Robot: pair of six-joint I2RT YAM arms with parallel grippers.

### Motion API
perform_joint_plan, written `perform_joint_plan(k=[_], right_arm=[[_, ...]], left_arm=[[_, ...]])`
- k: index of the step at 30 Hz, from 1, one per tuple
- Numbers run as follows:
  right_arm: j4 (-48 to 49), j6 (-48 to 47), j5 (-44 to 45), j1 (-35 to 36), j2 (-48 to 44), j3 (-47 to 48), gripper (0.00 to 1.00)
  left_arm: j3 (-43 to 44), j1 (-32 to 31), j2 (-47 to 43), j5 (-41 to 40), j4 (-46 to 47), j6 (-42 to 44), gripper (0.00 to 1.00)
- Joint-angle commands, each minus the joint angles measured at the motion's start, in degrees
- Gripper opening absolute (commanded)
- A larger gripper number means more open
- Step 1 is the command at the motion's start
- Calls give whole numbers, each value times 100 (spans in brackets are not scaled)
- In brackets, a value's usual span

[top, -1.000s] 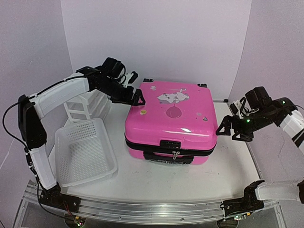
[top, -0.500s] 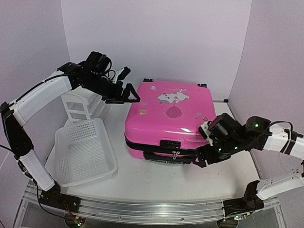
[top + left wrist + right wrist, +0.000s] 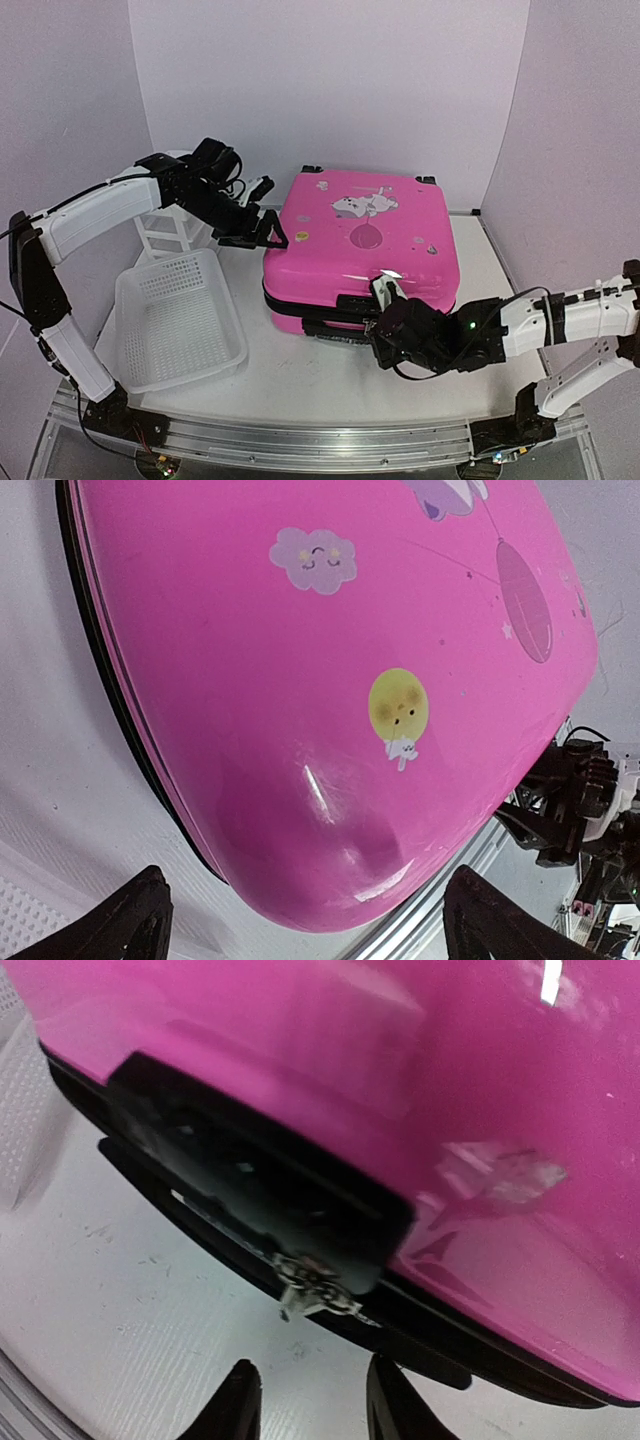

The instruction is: Open, take out, and arrange the luggage

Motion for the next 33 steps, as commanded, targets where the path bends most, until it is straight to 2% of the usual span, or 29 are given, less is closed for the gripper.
perform_joint_plan(k=[1, 3, 6, 10, 15, 19, 24, 26, 29, 33], right_arm=[[1352, -93, 1165, 139, 12, -317, 31], [1348, 195, 1475, 135, -2, -484, 27], [1318, 537, 1766, 59, -143, -741, 27], [1181, 568, 711, -729, -300, -847, 29], [1042, 24, 470, -1279, -859, -942, 32], [727, -227, -302, -1930, -1445, -1160, 39], [404, -647, -917, -2028, -1972, -1361, 48], [513, -677, -1081, -2028, -2129, -1574, 43], [992, -915, -1413, -2028, -2136, -1843, 42], [1580, -1237, -1867, -2033, -1688, -1811, 36]], left_arm=[[11, -27, -139, 177, 367, 66, 90], [-26, -32, -137, 199, 394, 53, 88], [-58, -27, -100, 220, 420, 53, 86], [-65, -66, 18, 362, 443, 68, 85], [-80, -197, 196, 621, 496, 83, 87], [-87, -330, 254, 672, 506, 130, 91], [-96, -370, 207, 599, 503, 166, 91], [-96, -370, 186, 581, 509, 175, 91], [-95, -370, 183, 608, 514, 167, 91], [-96, -379, 182, 649, 524, 141, 91]])
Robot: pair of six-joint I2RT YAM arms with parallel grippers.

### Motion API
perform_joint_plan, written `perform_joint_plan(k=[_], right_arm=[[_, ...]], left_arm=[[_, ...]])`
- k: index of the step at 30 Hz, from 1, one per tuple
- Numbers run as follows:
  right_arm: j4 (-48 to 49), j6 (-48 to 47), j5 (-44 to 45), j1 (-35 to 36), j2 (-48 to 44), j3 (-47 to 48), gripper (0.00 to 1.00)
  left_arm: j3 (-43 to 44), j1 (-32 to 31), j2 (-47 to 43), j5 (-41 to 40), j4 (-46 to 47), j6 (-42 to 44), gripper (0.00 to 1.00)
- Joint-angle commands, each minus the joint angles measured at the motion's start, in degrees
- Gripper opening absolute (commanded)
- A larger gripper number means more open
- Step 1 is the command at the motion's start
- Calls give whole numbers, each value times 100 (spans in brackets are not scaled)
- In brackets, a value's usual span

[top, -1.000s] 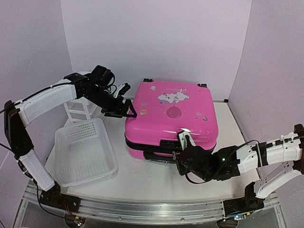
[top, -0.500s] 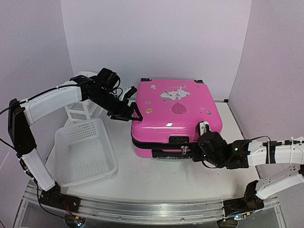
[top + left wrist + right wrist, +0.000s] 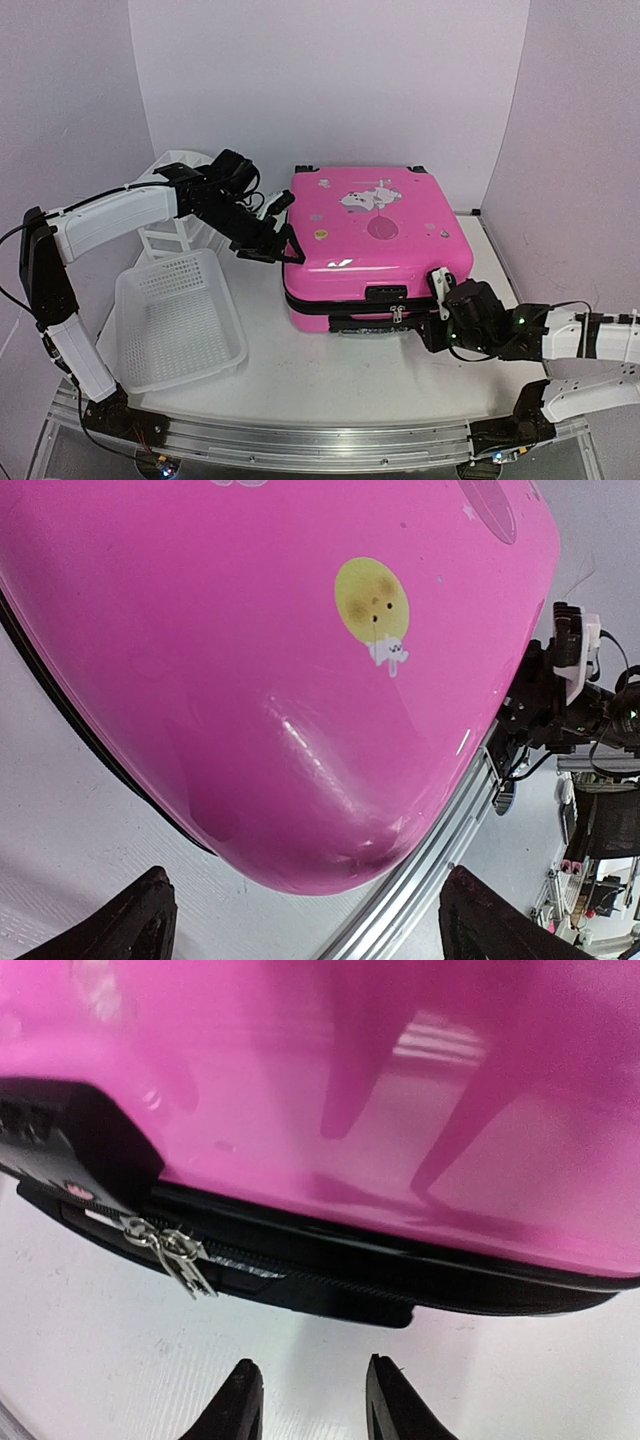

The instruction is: Open, take out, and arrange the luggage

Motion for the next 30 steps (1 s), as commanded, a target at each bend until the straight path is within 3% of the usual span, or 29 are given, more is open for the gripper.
perform_joint_plan(k=[1, 16, 21, 30], right_arm=[[925, -442, -618, -1, 406, 100, 36], [2334, -745, -1, 9, 627, -387, 31], [2381, -869, 64, 9, 657, -374, 26], [2631, -836, -8, 51, 840, -307, 26]], left_arm=[[30, -13, -131, 131, 216, 92, 92], [-6, -22, -215, 45, 242, 84, 94], [-16, -39, -182, 46, 255, 67, 95], [-25, -40, -137, 53, 271, 57, 94]])
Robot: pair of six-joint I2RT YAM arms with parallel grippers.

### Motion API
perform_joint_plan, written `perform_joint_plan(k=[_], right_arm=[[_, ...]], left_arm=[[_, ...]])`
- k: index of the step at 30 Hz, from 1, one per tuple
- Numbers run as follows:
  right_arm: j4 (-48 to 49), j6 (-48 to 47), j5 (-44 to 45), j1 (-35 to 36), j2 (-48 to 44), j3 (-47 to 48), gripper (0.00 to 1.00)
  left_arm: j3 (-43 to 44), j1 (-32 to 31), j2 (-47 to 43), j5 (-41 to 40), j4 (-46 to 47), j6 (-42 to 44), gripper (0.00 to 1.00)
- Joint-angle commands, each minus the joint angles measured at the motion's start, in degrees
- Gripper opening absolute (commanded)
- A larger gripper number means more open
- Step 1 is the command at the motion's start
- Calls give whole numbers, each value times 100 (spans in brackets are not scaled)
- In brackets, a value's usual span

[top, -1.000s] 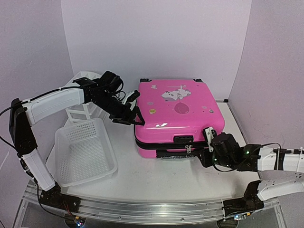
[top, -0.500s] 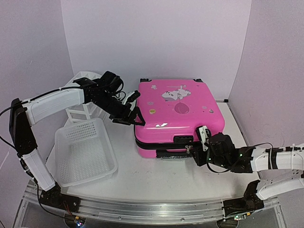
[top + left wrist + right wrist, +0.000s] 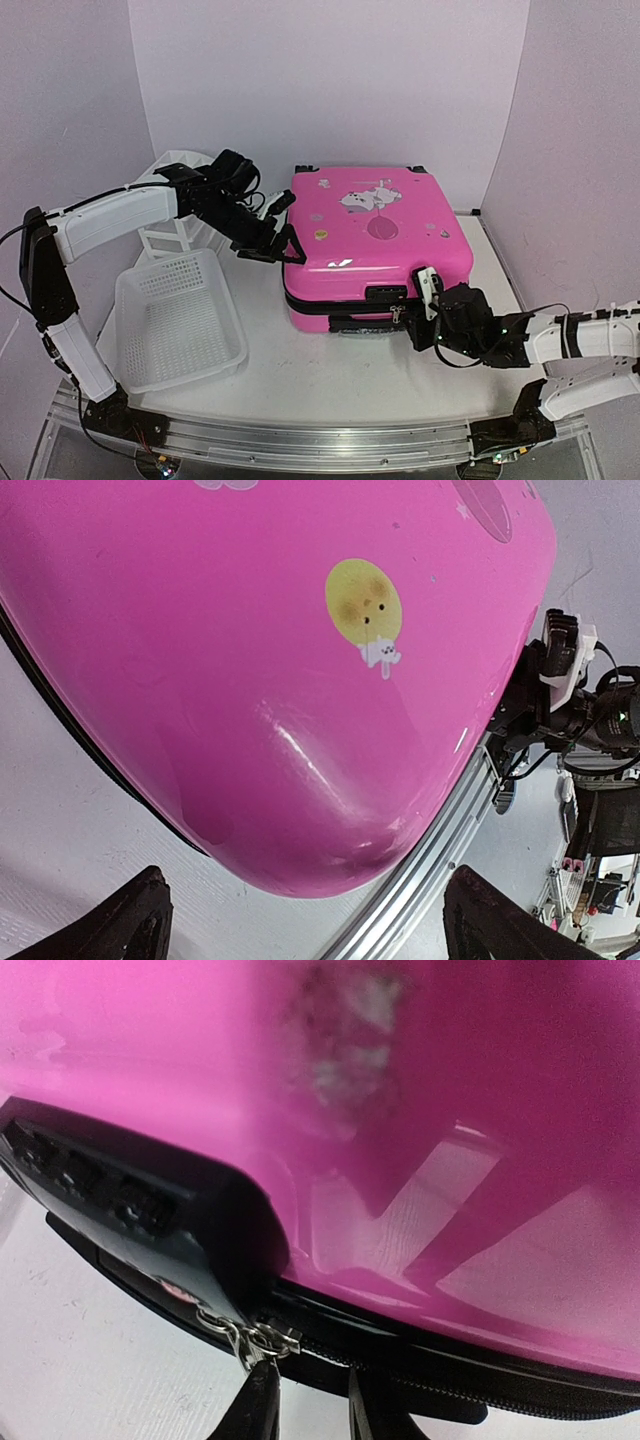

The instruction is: Open, take out, and arrange the luggage

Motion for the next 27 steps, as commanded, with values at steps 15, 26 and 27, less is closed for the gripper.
perform_joint_plan(k=[15, 26, 27], right_arm=[[998, -175, 1702, 651, 525, 271, 28], [1229, -23, 2099, 820, 905, 453, 36], [1229, -26, 2208, 851, 926, 468, 36]], left_arm=[[-35, -60, -129, 33, 240, 3, 95], [-43, -67, -133, 18, 253, -29, 95], [-44, -69, -132, 19, 254, -26, 95]])
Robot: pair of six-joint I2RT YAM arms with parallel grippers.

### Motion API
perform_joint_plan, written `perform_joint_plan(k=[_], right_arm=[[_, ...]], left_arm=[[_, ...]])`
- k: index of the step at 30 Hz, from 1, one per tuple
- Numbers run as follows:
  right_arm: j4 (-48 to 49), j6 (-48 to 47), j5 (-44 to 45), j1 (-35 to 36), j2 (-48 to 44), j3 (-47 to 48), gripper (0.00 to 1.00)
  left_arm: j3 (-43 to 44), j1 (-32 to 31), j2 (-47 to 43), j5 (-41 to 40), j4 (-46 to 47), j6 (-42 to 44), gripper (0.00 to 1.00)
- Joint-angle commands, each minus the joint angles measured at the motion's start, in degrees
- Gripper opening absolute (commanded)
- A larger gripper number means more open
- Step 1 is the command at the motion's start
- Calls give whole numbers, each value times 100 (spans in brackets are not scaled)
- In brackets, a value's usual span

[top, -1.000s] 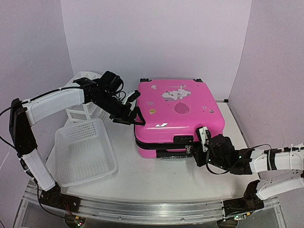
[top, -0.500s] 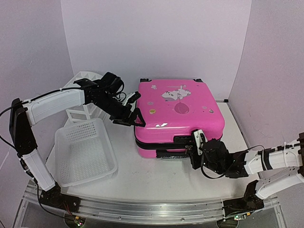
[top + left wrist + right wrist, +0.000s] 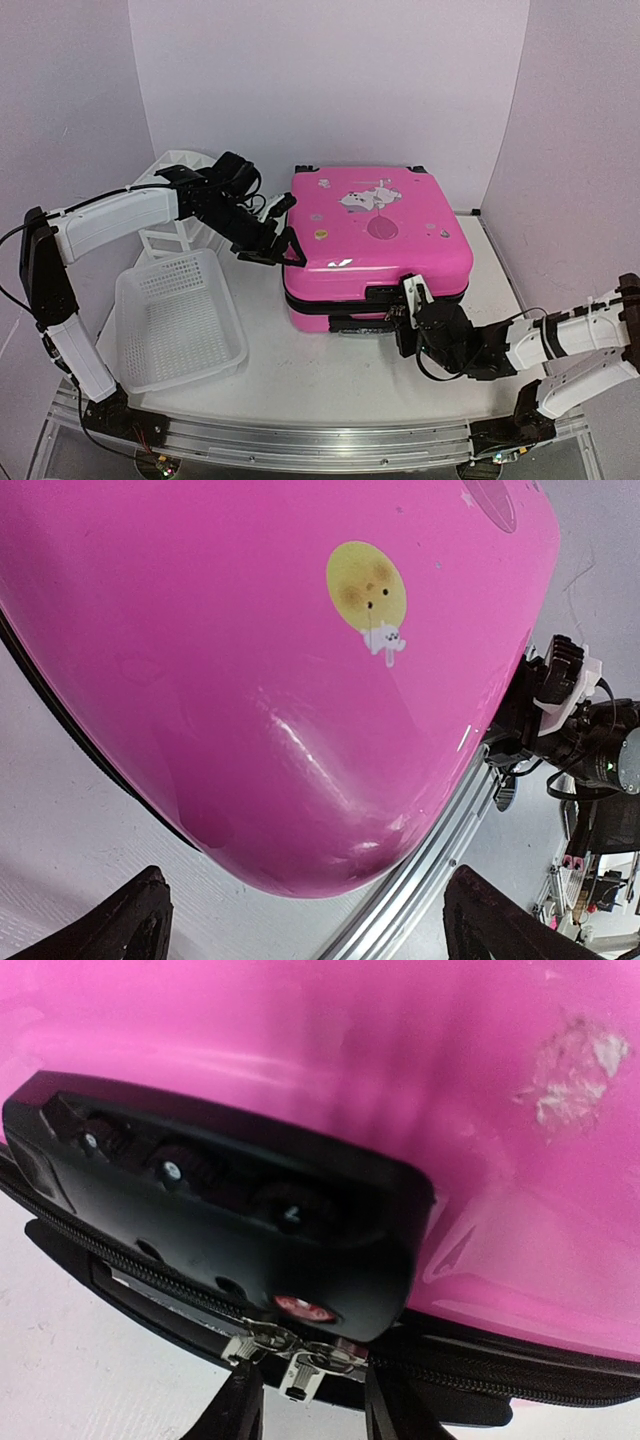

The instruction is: Open, take out, and arrange the luggage

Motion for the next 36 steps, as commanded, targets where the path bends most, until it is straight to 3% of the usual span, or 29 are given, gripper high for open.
perform_joint_plan(k=[1, 8, 13, 16, 25, 32, 36], right_arm=[[499, 61, 752, 36, 131, 403, 36], [30, 108, 1507, 181, 75, 583, 21], [-136, 207, 1645, 182, -247, 330, 16], [-305, 112, 1463, 144, -380, 282, 0], [-676, 321, 18, -671, -863, -135, 0], [-1411, 95, 8, -899, -1145, -107, 0], [-1639, -208, -691, -1102, -1262, -105, 0]], left_arm=[[18, -36, -136, 21, 238, -30, 95], [11, -36, -145, 9, 251, -27, 95], [17, -36, -158, -24, 246, -17, 95], [14, -36, -159, -26, 255, -13, 95], [3, -36, -180, -73, 251, -13, 95], [-1, -36, -224, -172, 254, 27, 95], [-2, -36, -265, -227, 246, 61, 95]])
